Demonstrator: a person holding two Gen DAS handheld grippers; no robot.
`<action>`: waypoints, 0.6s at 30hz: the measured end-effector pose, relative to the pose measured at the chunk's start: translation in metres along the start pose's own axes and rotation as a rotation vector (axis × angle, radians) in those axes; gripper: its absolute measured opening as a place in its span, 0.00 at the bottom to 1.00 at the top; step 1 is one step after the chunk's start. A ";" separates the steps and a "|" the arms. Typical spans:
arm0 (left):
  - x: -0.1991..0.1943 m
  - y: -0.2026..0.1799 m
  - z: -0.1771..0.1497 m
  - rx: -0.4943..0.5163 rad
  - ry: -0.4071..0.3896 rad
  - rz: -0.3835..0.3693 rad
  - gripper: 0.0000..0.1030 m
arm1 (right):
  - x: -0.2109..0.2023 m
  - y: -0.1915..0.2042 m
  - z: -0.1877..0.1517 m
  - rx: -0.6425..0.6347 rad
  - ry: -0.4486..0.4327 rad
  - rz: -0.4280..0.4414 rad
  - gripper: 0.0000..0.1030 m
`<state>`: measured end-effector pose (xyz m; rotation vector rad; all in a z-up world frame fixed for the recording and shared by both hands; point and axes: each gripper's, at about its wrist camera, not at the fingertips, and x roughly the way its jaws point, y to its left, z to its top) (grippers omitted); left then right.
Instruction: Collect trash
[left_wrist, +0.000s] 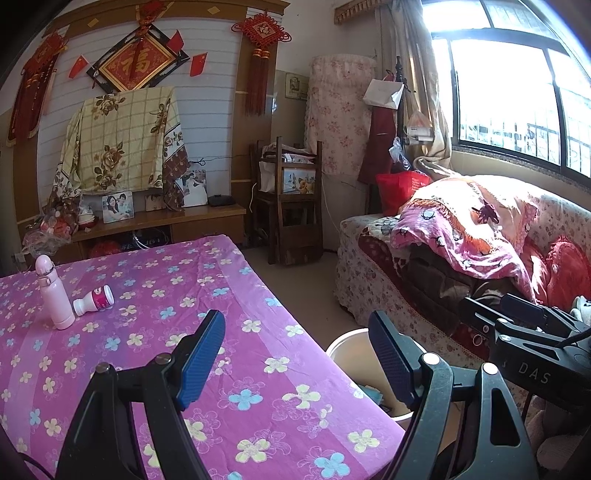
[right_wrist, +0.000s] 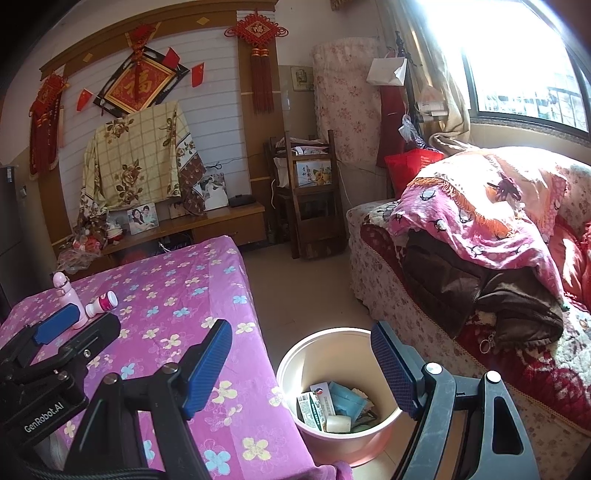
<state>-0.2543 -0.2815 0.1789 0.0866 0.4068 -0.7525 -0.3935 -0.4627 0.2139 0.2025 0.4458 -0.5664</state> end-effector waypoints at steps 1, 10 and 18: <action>0.000 0.000 0.000 0.000 0.000 0.001 0.78 | 0.000 0.000 0.000 0.000 0.002 0.000 0.78; 0.000 -0.001 -0.001 0.003 0.001 0.000 0.78 | 0.001 0.000 -0.001 0.001 0.008 -0.004 0.78; 0.000 -0.001 -0.002 0.004 -0.001 0.001 0.78 | 0.001 0.000 -0.001 0.001 0.010 -0.005 0.78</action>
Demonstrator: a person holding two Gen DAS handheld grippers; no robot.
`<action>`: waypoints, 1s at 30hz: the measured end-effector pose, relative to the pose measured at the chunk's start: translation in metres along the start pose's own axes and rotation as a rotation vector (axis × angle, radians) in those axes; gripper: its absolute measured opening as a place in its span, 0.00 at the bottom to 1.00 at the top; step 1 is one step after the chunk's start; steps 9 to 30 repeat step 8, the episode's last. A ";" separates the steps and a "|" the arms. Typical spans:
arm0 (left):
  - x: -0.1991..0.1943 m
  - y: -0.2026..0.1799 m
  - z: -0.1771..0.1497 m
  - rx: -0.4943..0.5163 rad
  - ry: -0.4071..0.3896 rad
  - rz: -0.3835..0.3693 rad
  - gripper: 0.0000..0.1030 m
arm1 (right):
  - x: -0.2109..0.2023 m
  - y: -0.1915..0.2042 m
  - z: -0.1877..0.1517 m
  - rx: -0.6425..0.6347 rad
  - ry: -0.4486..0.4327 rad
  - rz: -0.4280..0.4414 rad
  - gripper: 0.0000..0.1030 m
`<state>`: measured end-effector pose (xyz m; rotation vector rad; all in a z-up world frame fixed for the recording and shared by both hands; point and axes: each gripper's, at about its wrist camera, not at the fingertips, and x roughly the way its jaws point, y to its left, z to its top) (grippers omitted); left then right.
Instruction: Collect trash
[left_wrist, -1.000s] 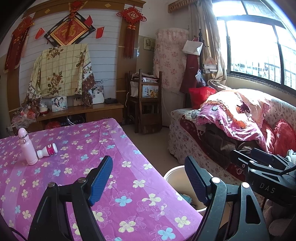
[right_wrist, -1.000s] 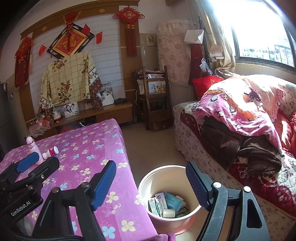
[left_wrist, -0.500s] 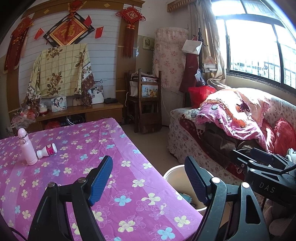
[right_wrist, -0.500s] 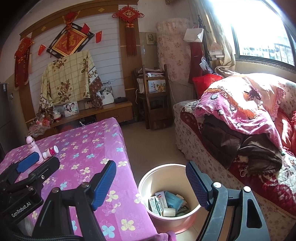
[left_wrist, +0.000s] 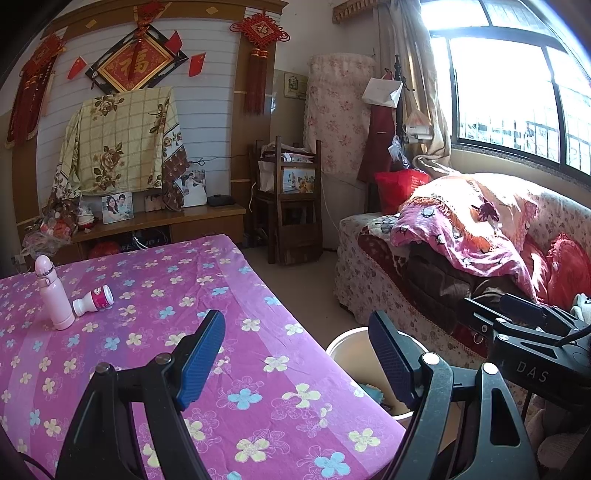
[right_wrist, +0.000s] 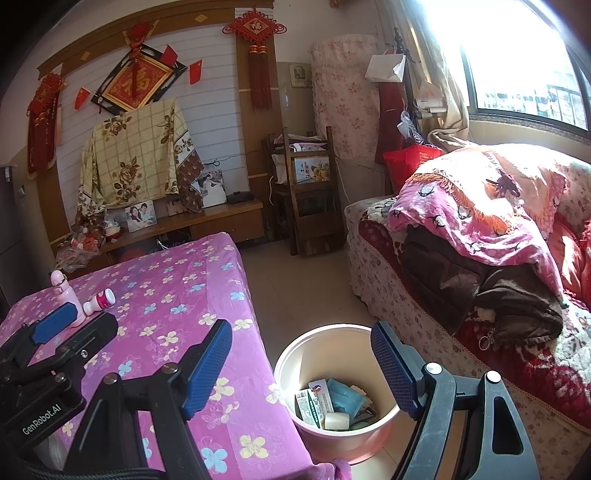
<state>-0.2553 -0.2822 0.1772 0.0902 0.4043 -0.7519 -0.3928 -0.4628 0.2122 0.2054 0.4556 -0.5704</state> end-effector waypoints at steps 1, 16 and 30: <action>0.000 0.000 -0.001 0.001 -0.002 -0.001 0.78 | 0.000 0.000 0.000 0.000 0.000 0.000 0.78; 0.007 0.011 -0.006 -0.016 0.020 -0.008 0.78 | 0.008 0.000 -0.005 -0.005 0.020 -0.002 0.78; 0.007 0.011 -0.006 -0.016 0.020 -0.008 0.78 | 0.008 0.000 -0.005 -0.005 0.020 -0.002 0.78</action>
